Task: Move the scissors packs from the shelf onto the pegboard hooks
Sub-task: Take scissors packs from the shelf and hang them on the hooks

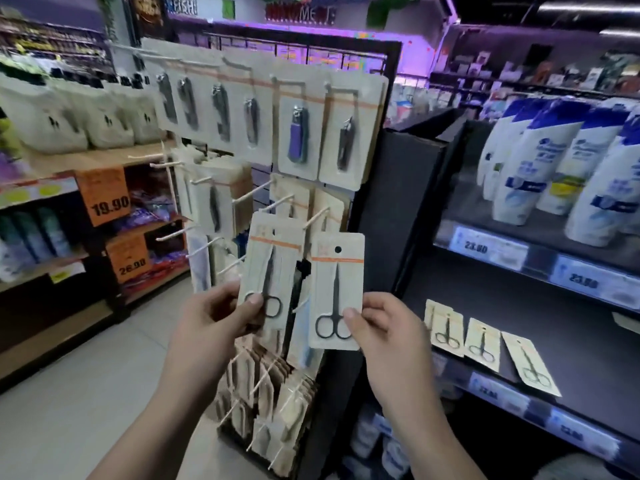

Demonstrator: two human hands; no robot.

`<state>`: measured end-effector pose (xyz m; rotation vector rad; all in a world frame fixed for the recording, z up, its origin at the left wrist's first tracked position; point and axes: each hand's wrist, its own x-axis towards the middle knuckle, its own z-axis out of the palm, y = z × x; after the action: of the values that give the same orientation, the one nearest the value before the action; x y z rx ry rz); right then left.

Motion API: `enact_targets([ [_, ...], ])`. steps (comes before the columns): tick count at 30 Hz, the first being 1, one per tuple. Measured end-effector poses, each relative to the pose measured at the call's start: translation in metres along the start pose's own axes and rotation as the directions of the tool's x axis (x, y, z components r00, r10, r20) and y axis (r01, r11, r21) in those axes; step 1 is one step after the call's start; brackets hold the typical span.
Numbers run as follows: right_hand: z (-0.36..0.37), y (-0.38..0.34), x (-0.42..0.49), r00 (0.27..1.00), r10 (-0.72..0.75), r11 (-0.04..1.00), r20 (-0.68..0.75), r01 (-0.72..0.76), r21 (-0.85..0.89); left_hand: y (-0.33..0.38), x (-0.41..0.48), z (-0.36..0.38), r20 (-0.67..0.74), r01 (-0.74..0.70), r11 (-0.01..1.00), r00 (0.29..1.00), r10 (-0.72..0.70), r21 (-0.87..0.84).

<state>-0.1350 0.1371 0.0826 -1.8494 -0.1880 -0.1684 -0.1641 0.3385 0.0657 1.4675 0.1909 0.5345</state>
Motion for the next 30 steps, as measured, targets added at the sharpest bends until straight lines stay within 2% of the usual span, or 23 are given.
enact_targets([
  [4, 0.031, -0.012, 0.006, 0.999, -0.016, 1.000, -0.041, 0.016, 0.000, -0.003, 0.036, -0.025, 0.060, 0.010, 1.000, 0.998, -0.009, -0.026],
  [10, 0.060, -0.018, 0.012, 0.990, 0.035, 0.999, -0.137, -0.037, -0.010, -0.014, 0.068, -0.042, 0.164, 0.097, 0.991, 0.983, -0.080, -0.096],
  [30, 0.078, -0.027, 0.012, 0.982, 0.008, 0.999, -0.186, 0.001, 0.050, -0.017, 0.088, -0.047, 0.274, 0.121, 0.982, 0.959, -0.076, -0.148],
])
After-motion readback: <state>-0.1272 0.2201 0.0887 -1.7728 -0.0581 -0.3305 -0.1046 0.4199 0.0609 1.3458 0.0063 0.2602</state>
